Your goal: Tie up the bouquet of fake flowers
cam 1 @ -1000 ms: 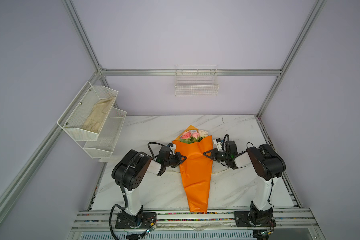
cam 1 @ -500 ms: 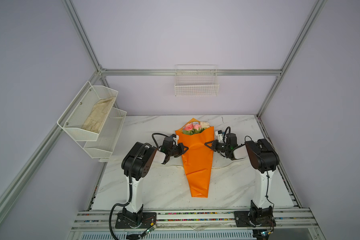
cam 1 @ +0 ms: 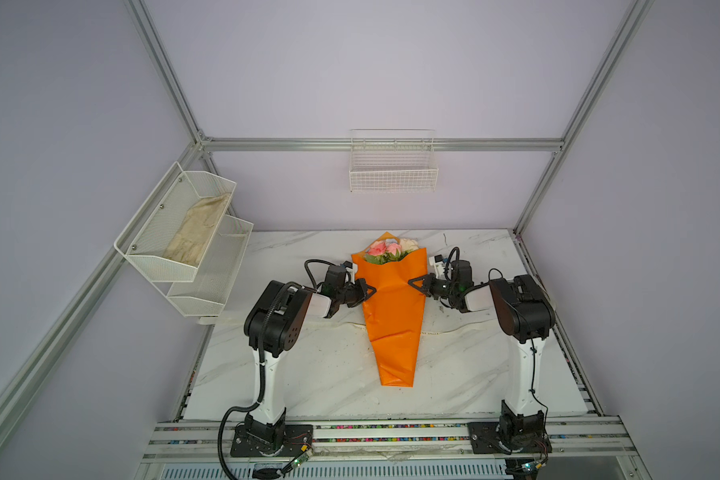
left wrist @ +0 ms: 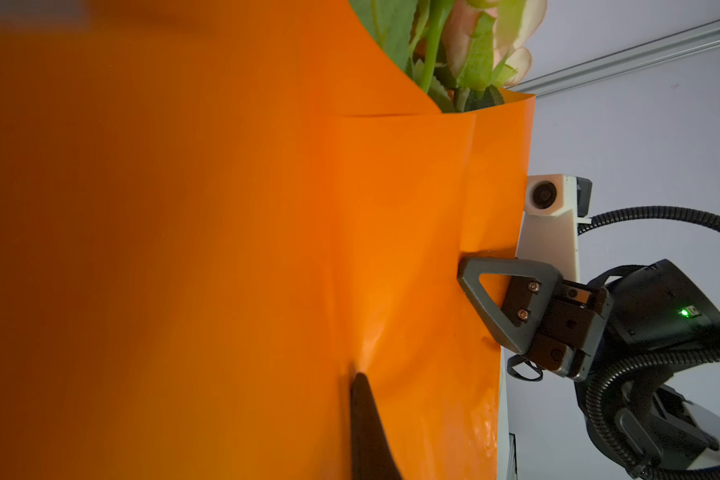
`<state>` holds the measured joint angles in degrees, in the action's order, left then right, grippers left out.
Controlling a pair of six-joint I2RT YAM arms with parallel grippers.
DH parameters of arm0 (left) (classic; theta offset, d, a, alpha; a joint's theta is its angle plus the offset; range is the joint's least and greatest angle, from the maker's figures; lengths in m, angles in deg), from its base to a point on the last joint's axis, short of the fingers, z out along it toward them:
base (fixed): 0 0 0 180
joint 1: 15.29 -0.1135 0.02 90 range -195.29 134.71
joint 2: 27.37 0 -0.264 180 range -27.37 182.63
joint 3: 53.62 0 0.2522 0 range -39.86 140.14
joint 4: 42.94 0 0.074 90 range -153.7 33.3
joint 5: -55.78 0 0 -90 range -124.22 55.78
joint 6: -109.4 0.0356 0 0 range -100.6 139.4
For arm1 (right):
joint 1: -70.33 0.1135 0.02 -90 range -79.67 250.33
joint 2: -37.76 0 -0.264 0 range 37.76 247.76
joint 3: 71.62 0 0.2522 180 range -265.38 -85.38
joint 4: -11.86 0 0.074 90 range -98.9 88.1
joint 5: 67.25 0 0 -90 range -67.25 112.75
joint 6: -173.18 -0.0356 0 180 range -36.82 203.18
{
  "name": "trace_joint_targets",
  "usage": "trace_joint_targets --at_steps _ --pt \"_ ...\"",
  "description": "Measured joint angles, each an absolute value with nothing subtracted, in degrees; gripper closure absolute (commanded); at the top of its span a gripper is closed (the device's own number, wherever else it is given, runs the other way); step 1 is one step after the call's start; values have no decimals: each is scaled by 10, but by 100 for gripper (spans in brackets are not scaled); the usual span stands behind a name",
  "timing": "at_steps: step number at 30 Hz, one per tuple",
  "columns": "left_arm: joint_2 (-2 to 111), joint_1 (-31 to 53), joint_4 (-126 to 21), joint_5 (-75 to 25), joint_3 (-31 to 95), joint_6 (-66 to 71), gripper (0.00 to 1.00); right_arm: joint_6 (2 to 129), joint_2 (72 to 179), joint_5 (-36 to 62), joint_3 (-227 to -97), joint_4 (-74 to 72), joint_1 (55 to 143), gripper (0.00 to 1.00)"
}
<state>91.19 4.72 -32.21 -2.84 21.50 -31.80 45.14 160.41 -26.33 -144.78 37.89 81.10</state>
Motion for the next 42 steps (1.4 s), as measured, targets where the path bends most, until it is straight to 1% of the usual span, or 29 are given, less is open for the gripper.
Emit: trace_joint_targets --at_steps 7,10,14,21,31,42 --pt "797 54 -318 -17 150 -320 100 444 1499 -273 -1377 390 811 100" --pt "769 59 -309 -17 119 -321 100 442 1469 -277 -1347 395 812 100" --pt "759 69 -305 -19 88 -321 100 440 1449 -277 -1310 395 812 100" --pt "765 77 -290 -25 62 -325 100 439 1454 -275 -1278 403 812 100" --pt "827 77 -270 -33 63 -324 100 435 1518 -271 -1279 434 812 100" --pt "821 76 -299 -46 87 -309 100 435 1521 -263 -1305 428 812 100"
